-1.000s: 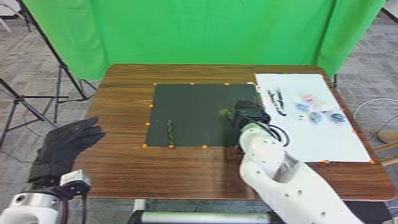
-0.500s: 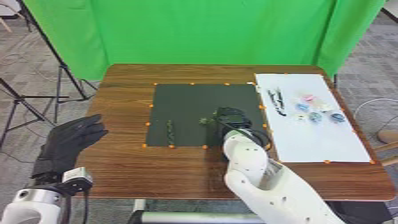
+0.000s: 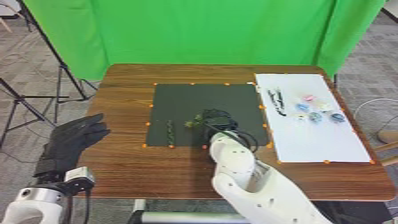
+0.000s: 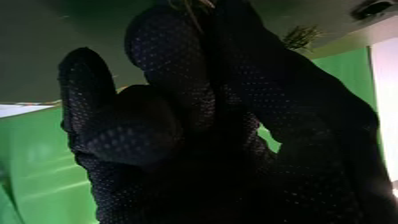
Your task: Arrange flowers
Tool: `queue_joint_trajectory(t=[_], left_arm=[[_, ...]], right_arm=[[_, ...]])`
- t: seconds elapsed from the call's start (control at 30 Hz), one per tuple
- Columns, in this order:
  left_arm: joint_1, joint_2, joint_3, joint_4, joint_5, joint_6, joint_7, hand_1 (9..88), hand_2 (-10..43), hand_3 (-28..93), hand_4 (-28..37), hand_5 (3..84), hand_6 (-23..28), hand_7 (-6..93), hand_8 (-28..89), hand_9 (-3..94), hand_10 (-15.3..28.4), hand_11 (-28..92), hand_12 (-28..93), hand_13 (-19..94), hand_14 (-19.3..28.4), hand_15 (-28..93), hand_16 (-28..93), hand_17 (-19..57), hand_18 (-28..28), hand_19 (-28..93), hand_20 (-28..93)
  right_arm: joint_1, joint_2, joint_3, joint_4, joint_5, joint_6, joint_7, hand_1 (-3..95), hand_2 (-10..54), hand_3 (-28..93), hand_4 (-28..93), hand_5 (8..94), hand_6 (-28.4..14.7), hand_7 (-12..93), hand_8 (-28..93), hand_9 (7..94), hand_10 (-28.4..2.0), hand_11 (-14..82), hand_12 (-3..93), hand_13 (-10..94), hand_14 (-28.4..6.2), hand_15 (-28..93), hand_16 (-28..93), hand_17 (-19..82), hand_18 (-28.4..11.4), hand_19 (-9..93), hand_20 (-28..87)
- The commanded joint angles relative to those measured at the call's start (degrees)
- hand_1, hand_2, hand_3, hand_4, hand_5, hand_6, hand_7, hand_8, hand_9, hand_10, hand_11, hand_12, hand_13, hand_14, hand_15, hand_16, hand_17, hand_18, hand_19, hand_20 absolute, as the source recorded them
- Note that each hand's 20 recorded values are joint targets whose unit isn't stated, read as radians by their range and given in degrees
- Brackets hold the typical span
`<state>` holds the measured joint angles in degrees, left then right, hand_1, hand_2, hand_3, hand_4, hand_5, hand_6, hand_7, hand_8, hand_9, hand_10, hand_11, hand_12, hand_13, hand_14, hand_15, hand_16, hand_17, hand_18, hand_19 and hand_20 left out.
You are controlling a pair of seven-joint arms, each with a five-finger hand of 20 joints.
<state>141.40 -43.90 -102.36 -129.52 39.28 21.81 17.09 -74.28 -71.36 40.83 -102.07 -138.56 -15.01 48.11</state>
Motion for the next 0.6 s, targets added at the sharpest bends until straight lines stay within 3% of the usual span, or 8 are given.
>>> queue_joint_trajectory(t=[0.03, 0.33, 0.43, 0.5, 0.6], left_arm=[[0.5, 0.46, 0.33, -0.11, -0.26, 0.5, 0.52, 27.9, 9.4, 79, -13.5, 46.8, 14.6, 12.2, -8, 39.8, 22.4, 37, 10, 30, 28.4, 59, -12, -8.5, 21.3, 58, 17], [2.59, 0.53, -1.0, -0.96, -0.47, 1.34, 0.73, 28.1, 9.4, 79, -13.2, 46.8, 14.6, 12.1, -7, 40.0, 22.5, 36, 10, 30, 28.4, 59, -12, -8.5, 21.3, 58, 17], [3.18, 0.56, -1.97, -1.35, -0.22, 1.44, 0.11, 28.1, 9.3, 79, -13.0, 46.8, 14.6, 12.1, -7, 40.0, 22.4, 36, 10, 30, 28.4, 59, -12, -8.5, 21.3, 58, 17], [3.91, 0.71, -2.56, -1.55, -0.34, 1.81, 0.35, 28.1, 9.4, 79, -13.1, 46.8, 14.6, 12.2, -7, 40.1, 22.5, 37, 10, 30, 28.4, 59, -12, -8.5, 21.3, 58, 17], [4.07, 0.63, -2.59, -1.71, -0.22, 1.75, -0.09, 28.3, 9.4, 79, -13.1, 46.9, 14.6, 12.2, -8, 40.1, 22.6, 37, 10, 30, 28.4, 59, -12, -8.5, 21.3, 58, 17]], right_arm=[[0.09, -2.08, 0.38, 0.95, -1.51, -3.5, 0.37, 50.3, -9.5, 71, -23, 82.1, -5.7, 23, 20, 84.5, -15.0, 42.3, 27.6, 83, -8.2, 71, 26, 42, -24.5, 93, 0], [1.17, -1.53, -0.1, -1.06, 0.9, -9.31, 2.25, 43.2, -9.1, 70, -22, 79.2, -6.4, 24, 15, 81.9, -16.8, 43.6, 25.3, 81, -9.6, 72, 26, 42, -25.3, 93, -1], [2.43, -0.67, -1.06, -1.78, 3.03, -10.34, 3.74, 40.6, -7.7, 71, -22, 78.8, -6.5, 25, 8, 81.7, -17.3, 43.6, 25.0, 80, -10.0, 72, 26, 42, -25.5, 93, -1], [3.03, -0.47, -1.57, -1.99, 3.22, -10.08, 3.74, 38.0, -5.9, 71, -21, 78.8, -6.6, 27, -5, 81.5, -17.7, 43.5, 25.1, 80, -10.2, 72, 26, 42, -25.8, 93, -1], [3.92, -0.23, -2.03, -2.29, 3.74, -10.28, 3.9, 35.4, -4.6, 69, -21, 78.6, -6.9, 27, -7, 81.5, -18.1, 43.3, 24.9, 80, -10.4, 72, 26, 42, -26.2, 93, -1]])
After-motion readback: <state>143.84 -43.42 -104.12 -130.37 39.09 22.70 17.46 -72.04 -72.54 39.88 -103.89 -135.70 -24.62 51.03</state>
